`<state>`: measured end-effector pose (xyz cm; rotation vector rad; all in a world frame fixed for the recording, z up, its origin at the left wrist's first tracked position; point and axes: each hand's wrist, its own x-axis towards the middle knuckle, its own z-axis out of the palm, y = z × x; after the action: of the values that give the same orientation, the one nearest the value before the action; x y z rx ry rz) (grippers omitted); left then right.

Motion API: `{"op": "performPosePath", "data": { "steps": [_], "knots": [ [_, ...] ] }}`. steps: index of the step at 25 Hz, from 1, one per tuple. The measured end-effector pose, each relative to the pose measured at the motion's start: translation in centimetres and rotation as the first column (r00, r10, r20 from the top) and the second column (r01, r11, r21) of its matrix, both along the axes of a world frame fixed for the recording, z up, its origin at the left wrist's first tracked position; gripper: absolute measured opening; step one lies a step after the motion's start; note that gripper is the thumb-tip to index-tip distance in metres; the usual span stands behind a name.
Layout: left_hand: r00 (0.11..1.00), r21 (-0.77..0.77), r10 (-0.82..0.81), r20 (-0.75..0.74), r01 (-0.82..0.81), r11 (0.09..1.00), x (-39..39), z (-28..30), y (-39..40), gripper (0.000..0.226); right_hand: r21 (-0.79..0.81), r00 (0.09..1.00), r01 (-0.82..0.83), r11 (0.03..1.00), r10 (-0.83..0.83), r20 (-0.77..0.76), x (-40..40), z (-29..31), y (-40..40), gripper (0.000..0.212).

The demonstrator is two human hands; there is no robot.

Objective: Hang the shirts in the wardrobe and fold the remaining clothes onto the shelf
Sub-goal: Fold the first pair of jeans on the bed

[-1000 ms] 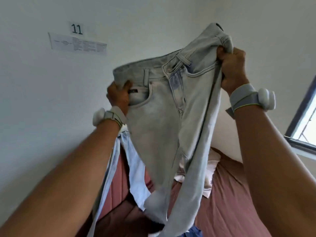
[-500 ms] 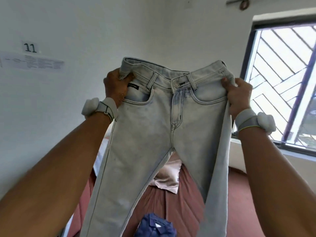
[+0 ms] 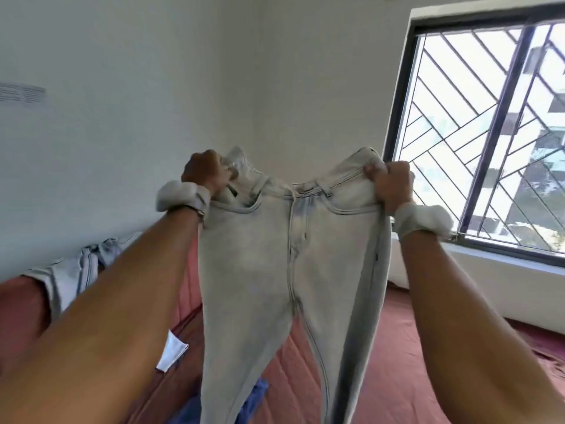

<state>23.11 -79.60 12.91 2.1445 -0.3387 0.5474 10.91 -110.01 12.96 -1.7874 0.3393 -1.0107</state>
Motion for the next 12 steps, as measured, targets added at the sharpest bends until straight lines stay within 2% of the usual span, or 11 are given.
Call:
{"op": "performPosePath", "data": {
  "steps": [1, 2, 6, 8, 12],
  "knots": [
    [0.984, 0.040, 0.163, 0.072, -0.166, 0.985, -0.6, 0.0, -1.7, 0.042, -0.030, 0.984, 0.174, 0.984, -0.175, -0.031, 0.8, -0.1, 0.7, 0.032],
    [0.970, 0.021, 0.219, 0.102, -0.222, 0.975, -1.5, 0.5, -4.3, 0.044, -0.034, 0.975, 0.223, 0.974, -0.224, -0.012, 1.2, 0.3, 1.0, 0.032],
    [0.982, -0.135, 0.162, 0.098, -0.148, 0.980, -3.0, 2.6, -10.9, 0.049, -0.155, 0.999, 0.008, 0.988, -0.004, 0.032, 2.6, 1.5, 1.9, 0.036],
    [0.986, -0.193, 0.122, 0.111, -0.099, 0.976, -3.7, 2.9, -13.6, 0.047, -0.156, 0.993, -0.089, 0.984, 0.101, 0.067, 3.0, 2.0, 2.3, 0.036],
    [0.986, -0.256, -0.030, 0.161, 0.072, 0.964, -6.0, 3.5, -17.5, 0.050, -0.239, 0.991, -0.120, 0.964, 0.132, 0.035, 2.9, 2.5, 2.5, 0.010]
  ]
}}
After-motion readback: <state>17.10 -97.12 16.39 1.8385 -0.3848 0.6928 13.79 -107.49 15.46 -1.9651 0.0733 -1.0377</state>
